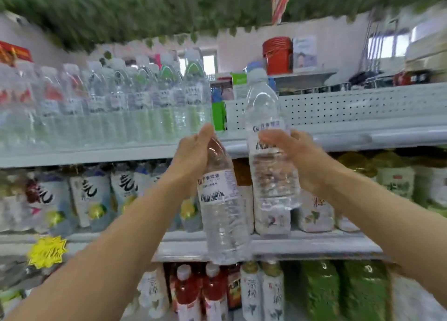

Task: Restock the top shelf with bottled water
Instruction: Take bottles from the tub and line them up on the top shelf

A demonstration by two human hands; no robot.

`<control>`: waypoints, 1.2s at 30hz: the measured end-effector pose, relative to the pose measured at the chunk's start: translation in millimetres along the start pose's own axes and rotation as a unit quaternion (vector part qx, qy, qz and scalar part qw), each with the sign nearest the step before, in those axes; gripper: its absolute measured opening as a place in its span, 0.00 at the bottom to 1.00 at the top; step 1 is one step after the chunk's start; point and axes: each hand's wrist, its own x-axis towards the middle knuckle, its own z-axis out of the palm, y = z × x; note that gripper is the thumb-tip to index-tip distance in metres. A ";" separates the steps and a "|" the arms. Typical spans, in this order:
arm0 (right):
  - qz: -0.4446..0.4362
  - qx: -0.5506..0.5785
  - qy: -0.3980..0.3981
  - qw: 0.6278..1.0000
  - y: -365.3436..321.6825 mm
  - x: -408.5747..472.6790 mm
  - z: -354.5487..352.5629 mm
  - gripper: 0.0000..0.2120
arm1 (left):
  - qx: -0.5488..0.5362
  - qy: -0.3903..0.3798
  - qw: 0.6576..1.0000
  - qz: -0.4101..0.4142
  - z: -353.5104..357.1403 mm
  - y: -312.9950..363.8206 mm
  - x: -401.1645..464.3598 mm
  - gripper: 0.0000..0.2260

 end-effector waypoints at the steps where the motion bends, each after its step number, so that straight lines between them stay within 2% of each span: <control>1: -0.024 0.003 0.005 1.000 -10.4 15.7 1.0 0.23 | -0.003 -0.003 1.000 0.003 -5.6 7.8 9.1 0.21; 4: -0.084 0.004 0.004 0.996 -37.1 56.2 8.3 0.26 | 0.002 0.000 1.000 -0.007 -22.8 24.3 35.3 0.20; 7: -0.098 0.011 0.015 0.995 -56.3 98.6 17.6 0.28 | 0.021 0.013 1.000 0.009 -36.6 33.7 61.4 0.20; 11: -0.122 0.022 0.022 0.992 -53.1 152.4 23.6 0.46 | 0.024 0.000 0.999 0.038 -48.1 32.4 91.6 0.24; 12: -0.119 0.017 0.020 0.993 -47.1 164.9 23.2 0.43 | 0.020 -0.003 0.999 0.039 -49.9 30.1 98.1 0.24; 15: -0.091 -0.013 0.033 0.995 -29.0 191.8 28.1 0.25 | 0.008 -0.016 0.999 0.041 -50.8 21.6 113.6 0.23; 17: -0.085 -0.025 0.032 0.996 -15.1 206.6 29.3 0.20 | -0.007 -0.021 0.999 0.035 -50.6 15.5 122.9 0.22; 22: -0.076 -0.010 0.010 0.997 5.2 236.4 27.4 0.22 | -0.055 -0.015 0.998 0.018 -50.2 7.3 131.7 0.21; 24: -0.081 -0.011 -0.014 0.997 8.9 245.9 25.4 0.31 | -0.051 -0.008 0.998 0.026 -48.7 6.0 131.6 0.21; 27: -0.069 -0.023 -0.054 0.996 15.8 264.5 17.3 0.50 | -0.040 -0.004 0.998 0.042 -47.9 4.0 130.9 0.22; 28: -0.065 -0.023 -0.065 0.996 15.7 266.1 16.0 0.52 | -0.037 -0.004 0.998 0.046 -48.1 3.8 130.7 0.23; 36: -0.051 0.006 -0.088 0.995 12.6 254.3 12.0 0.36 | -0.040 0.007 0.999 -0.003 -46.2 8.4 127.8 0.22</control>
